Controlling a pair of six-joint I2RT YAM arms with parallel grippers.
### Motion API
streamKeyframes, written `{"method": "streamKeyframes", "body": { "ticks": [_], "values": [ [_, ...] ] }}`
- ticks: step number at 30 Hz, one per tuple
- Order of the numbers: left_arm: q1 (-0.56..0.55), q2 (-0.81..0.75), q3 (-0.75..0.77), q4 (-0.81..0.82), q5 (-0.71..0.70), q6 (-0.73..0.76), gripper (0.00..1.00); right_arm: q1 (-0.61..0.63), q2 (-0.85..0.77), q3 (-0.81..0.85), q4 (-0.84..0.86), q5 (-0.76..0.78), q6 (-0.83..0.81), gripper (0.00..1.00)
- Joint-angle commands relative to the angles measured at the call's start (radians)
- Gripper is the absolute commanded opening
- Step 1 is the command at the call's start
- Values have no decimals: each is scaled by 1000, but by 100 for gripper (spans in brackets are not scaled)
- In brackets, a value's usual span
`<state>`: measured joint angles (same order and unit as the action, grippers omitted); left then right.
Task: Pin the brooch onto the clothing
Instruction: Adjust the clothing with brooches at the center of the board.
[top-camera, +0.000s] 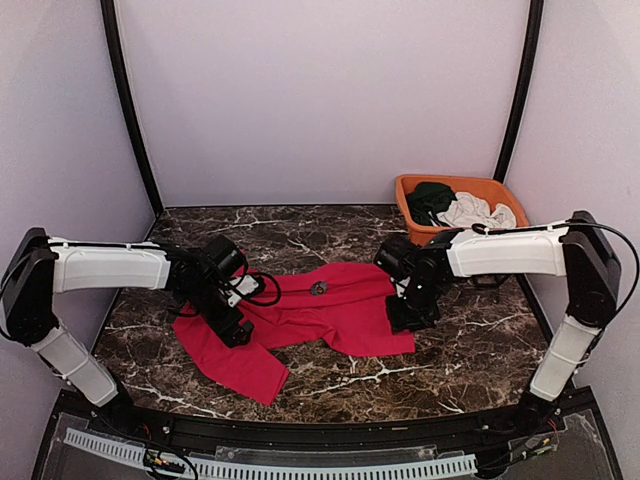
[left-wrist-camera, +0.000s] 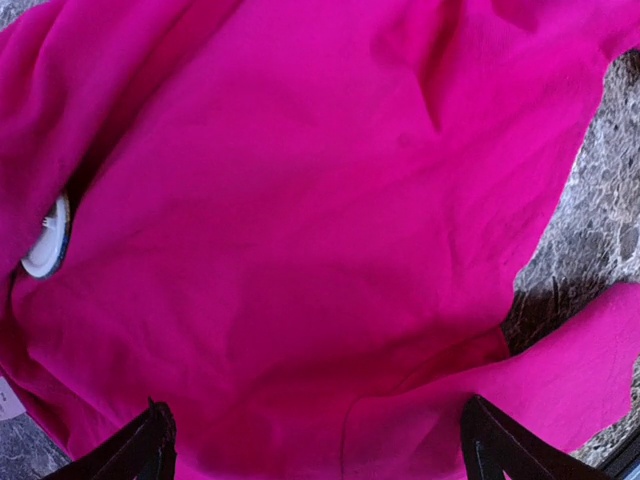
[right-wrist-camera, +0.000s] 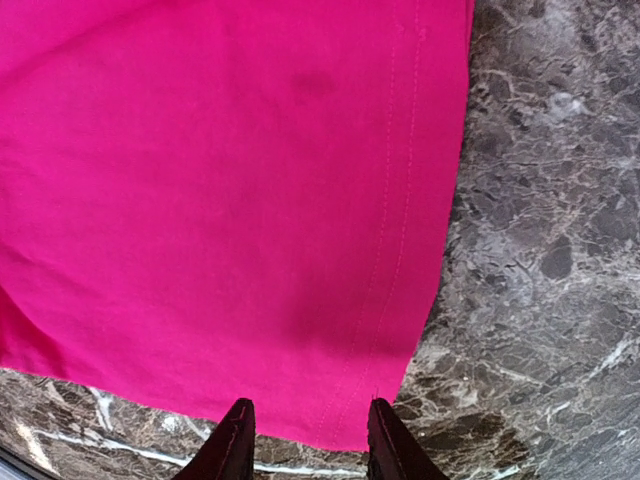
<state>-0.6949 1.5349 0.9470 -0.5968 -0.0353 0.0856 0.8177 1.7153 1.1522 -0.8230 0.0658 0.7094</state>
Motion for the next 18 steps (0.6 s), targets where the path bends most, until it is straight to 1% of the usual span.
{"method": "streamKeyframes", "body": {
  "ticks": [1, 5, 7, 10, 13, 14, 15, 16, 17, 18],
  "values": [
    [-17, 10, 14, -63, -38, 50, 99, 8, 51, -28, 24, -13, 21, 37],
    [-25, 42, 12, -91, -81, 79, 99, 8, 71, -38, 30, -3, 22, 37],
    [-27, 62, 13, -99, -90, 86, 96, 8, 86, -36, 34, 1, 21, 37],
    [-29, 90, 18, -108, -76, 92, 90, 8, 109, -42, 39, 8, 23, 37],
    [-29, 115, 25, -114, -64, 101, 86, 8, 130, -57, 48, 7, 23, 33],
    [-29, 133, 27, -120, -60, 103, 84, 7, 135, -63, 53, 4, 23, 30],
    [-30, 144, 33, -123, -56, 105, 83, 8, 136, -72, 61, 1, 24, 24],
    [-29, 166, 36, -128, -53, 108, 78, 6, 138, -80, 63, 0, 25, 15],
    [-30, 176, 41, -132, -51, 110, 75, 6, 136, -88, 62, 4, 27, 4],
    [-29, 196, 45, -140, -48, 112, 67, 6, 132, -96, 60, 7, 30, 0]
  ]
}}
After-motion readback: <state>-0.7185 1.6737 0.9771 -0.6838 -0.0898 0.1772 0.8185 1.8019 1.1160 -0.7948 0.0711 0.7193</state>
